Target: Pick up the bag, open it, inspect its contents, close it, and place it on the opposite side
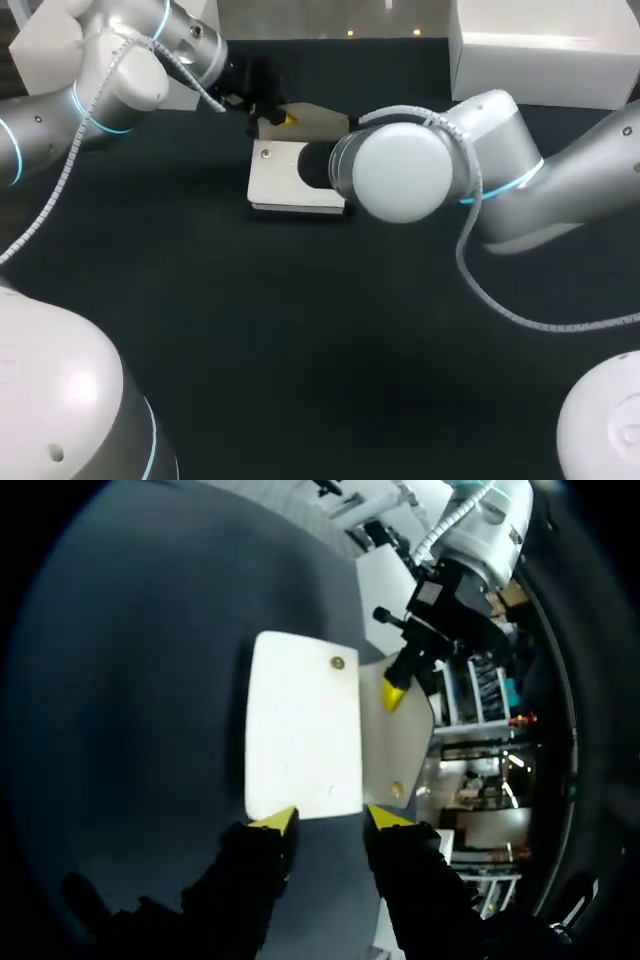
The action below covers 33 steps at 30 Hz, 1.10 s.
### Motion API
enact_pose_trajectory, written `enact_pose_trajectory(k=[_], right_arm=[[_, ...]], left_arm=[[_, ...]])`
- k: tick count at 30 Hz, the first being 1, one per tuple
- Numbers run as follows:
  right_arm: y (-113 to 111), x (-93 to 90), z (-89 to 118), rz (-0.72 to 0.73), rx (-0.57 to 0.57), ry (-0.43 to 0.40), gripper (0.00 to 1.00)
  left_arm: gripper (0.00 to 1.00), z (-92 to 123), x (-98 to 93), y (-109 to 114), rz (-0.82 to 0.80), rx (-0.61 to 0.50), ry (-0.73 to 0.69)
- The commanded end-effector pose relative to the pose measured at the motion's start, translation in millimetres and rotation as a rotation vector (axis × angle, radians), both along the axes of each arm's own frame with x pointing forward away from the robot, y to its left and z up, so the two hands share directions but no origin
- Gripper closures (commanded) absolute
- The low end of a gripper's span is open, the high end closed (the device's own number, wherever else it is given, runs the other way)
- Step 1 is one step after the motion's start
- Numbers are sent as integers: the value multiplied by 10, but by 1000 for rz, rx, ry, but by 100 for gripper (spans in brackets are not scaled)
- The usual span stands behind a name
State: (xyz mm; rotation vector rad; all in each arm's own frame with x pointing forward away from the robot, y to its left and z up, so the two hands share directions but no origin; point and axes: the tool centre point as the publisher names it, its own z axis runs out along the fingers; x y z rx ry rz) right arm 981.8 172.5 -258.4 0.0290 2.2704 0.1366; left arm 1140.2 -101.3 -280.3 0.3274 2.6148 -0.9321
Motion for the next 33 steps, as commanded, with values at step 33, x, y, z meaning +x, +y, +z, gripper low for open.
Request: enact_pose_trajectory(k=[33], right_arm=[[254,500,161,8,-17,131,100]], left_arm=[[100,345,-275,90,58,8,-18]])
